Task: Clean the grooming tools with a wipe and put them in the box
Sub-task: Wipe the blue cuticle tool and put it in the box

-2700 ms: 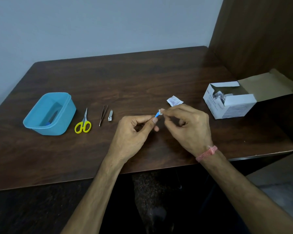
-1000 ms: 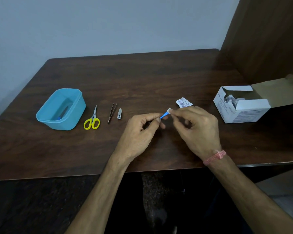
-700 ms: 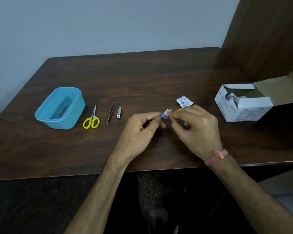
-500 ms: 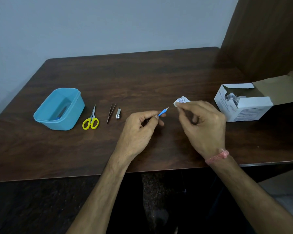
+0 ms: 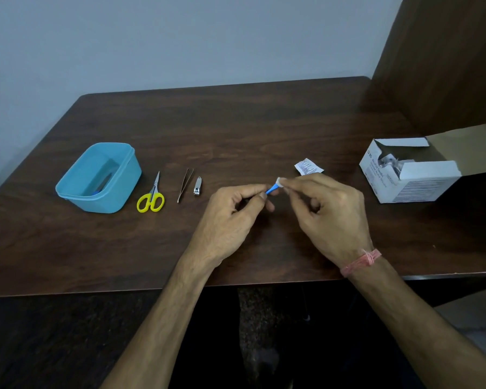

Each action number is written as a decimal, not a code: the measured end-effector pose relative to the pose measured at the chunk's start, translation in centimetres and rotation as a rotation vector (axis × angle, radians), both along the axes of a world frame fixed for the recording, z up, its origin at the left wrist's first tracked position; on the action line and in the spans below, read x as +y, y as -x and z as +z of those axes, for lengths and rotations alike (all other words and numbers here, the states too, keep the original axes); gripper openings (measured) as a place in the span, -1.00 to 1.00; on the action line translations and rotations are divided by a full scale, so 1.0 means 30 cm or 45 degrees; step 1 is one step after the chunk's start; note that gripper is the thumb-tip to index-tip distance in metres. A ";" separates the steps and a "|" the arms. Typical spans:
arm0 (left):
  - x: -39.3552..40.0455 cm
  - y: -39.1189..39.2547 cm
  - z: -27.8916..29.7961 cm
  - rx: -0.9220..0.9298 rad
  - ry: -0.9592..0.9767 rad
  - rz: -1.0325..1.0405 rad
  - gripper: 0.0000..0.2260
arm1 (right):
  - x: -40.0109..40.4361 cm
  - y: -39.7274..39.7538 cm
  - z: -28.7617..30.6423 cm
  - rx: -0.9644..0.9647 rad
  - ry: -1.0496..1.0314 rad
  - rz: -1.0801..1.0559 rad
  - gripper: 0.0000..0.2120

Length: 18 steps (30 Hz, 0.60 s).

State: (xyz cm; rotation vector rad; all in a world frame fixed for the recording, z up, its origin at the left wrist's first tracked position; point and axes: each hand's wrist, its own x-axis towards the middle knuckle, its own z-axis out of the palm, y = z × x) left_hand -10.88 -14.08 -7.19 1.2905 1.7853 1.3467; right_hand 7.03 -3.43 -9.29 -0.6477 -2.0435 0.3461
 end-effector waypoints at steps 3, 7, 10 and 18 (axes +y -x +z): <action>0.002 -0.006 0.003 -0.027 -0.024 -0.005 -0.67 | 0.004 0.002 -0.001 0.010 0.007 -0.026 -0.79; 0.007 0.000 -0.010 -0.118 -0.066 0.012 -0.76 | 0.016 -0.004 0.005 0.143 0.079 -0.191 -0.80; 0.007 -0.005 -0.007 -0.099 -0.039 0.020 -0.76 | -0.001 -0.012 0.011 0.196 0.017 -0.156 -0.81; 0.003 0.002 -0.018 -0.011 -0.043 -0.015 -0.76 | 0.001 -0.002 -0.005 0.032 0.013 0.029 -0.81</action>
